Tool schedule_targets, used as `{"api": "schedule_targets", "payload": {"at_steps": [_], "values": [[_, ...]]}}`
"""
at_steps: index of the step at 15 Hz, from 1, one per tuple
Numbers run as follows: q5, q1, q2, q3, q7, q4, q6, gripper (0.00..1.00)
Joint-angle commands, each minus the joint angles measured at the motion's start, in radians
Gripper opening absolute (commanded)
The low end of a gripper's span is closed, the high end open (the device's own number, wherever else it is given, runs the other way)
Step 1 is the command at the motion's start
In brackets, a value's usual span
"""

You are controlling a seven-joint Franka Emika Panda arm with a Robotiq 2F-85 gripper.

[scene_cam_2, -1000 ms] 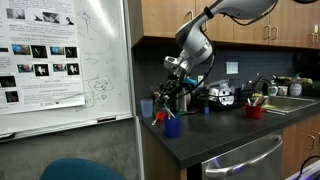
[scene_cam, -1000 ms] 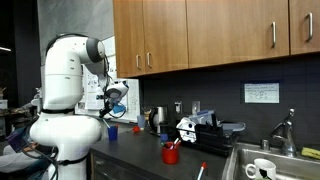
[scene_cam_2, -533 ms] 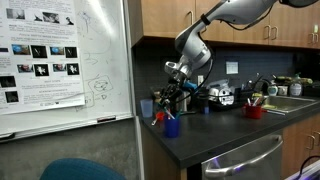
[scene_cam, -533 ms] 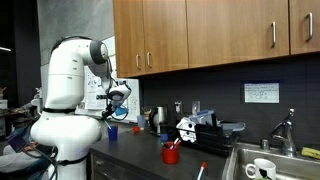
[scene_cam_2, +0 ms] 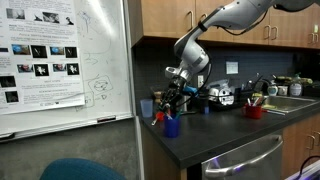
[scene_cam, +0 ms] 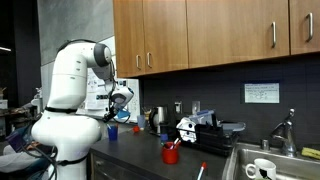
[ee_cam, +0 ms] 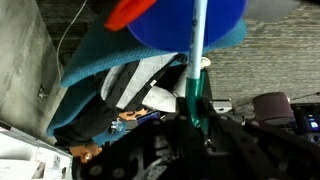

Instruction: Place the sharpie into the cup

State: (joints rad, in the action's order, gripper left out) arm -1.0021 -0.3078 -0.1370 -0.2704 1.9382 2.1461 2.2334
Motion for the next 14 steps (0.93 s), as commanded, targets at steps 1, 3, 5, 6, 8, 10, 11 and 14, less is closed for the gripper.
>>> {"api": "schedule_targets", "payload": {"at_steps": [1, 3, 5, 6, 8, 10, 11, 14], "values": [[-0.003, 0.021, -0.019, -0.007, 0.012, -0.012, -0.009, 0.41], [0.004, 0.023, -0.015, -0.007, 0.004, -0.004, -0.003, 0.45], [0.009, 0.024, -0.008, -0.007, -0.001, 0.002, 0.001, 0.58], [0.012, 0.024, -0.004, -0.007, -0.002, 0.007, 0.006, 0.65], [0.023, 0.022, 0.010, -0.007, -0.014, 0.016, 0.016, 0.77], [0.043, 0.019, 0.030, -0.005, -0.035, 0.030, 0.034, 0.92], [0.071, 0.017, 0.044, -0.003, -0.057, 0.041, 0.050, 0.99], [0.224, 0.013, 0.091, 0.007, -0.224, 0.087, 0.132, 1.00]]}}
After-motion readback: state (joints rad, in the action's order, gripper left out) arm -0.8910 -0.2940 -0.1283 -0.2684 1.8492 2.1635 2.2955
